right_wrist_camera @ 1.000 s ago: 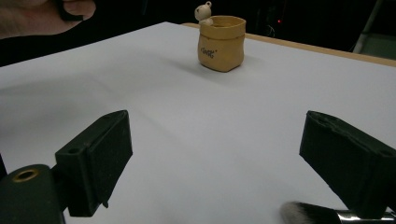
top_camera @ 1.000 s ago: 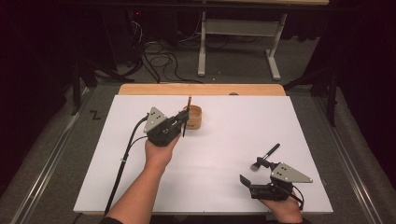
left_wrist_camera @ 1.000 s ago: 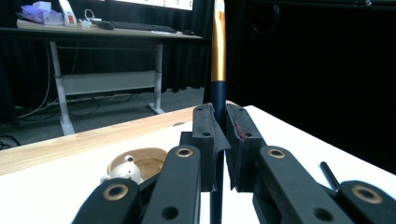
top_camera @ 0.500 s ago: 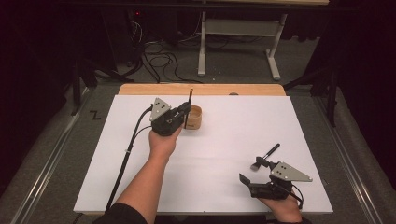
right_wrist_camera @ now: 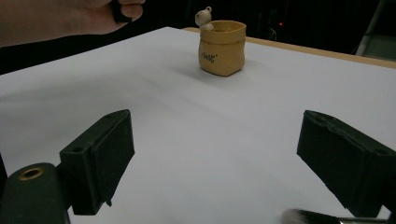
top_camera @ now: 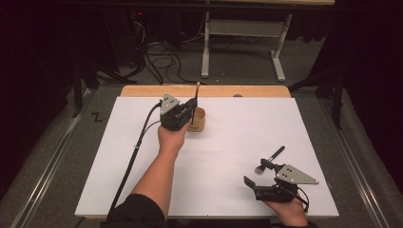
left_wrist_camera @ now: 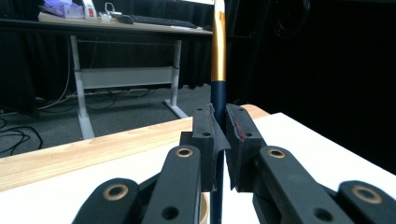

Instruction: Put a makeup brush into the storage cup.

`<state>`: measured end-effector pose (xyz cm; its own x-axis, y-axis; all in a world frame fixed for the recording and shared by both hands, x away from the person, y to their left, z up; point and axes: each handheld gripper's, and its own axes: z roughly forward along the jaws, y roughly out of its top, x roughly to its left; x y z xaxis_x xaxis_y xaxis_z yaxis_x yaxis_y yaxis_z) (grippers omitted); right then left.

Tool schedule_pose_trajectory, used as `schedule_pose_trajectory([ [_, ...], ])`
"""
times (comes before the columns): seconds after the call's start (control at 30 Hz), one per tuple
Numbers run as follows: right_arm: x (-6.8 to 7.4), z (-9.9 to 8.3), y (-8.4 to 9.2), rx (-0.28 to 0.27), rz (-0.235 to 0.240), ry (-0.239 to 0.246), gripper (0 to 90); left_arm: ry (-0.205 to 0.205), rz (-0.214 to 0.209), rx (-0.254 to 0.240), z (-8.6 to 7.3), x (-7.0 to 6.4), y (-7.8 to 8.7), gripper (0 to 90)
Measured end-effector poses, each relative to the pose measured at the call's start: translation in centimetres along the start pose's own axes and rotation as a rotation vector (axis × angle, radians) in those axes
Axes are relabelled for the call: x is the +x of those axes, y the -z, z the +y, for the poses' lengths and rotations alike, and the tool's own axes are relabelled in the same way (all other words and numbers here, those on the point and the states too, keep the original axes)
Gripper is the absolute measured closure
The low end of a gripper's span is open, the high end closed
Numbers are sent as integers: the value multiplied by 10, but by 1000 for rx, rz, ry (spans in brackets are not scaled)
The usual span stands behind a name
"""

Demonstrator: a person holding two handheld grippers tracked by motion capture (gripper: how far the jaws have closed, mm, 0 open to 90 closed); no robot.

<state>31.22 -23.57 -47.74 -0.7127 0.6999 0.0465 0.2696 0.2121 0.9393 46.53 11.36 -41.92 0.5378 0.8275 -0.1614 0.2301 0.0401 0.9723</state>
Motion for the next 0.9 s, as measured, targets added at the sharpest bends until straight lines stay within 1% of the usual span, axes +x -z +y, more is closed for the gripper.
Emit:
schedule_pose_trajectory([
  [0.17, 0, 0, -1, 2, 1, -7, 116, -2, 3, 0, 7, -4, -6, 832],
  [0.2, 0, 1, -1, -4, 2, -10, 117, -6, 4, 0, 9, -5, -8, 832],
  [0.23, 0, 1, 0, -3, 5, -11, 117, -27, 11, 12, 12, -8, -12, 831],
  [0.3, 0, 1, -1, -3, 6, -8, 117, -29, 11, 11, 14, -9, -14, 832],
  [0.37, 0, 1, -1, -5, 4, -9, 118, -22, 9, 6, 18, -10, -18, 831],
  [0.5, 0, 1, -1, -6, 3, -11, 119, -24, 5, -10, 25, -12, -26, 831],
  [0.63, 0, 1, -1, -5, 6, -8, 120, -33, 4, -22, 25, -12, -32, 831],
  [0.77, -1, 0, -2, -3, 6, -20, 122, -28, 16, -16, 19, -9, -39, 831],
  [0.87, -2, 0, -2, -3, 5, -17, 123, -34, 24, -16, 17, -8, -43, 832],
  [0.9, -2, 0, -3, -6, 6, -16, 124, -28, 27, -20, 16, -7, -44, 832],
])
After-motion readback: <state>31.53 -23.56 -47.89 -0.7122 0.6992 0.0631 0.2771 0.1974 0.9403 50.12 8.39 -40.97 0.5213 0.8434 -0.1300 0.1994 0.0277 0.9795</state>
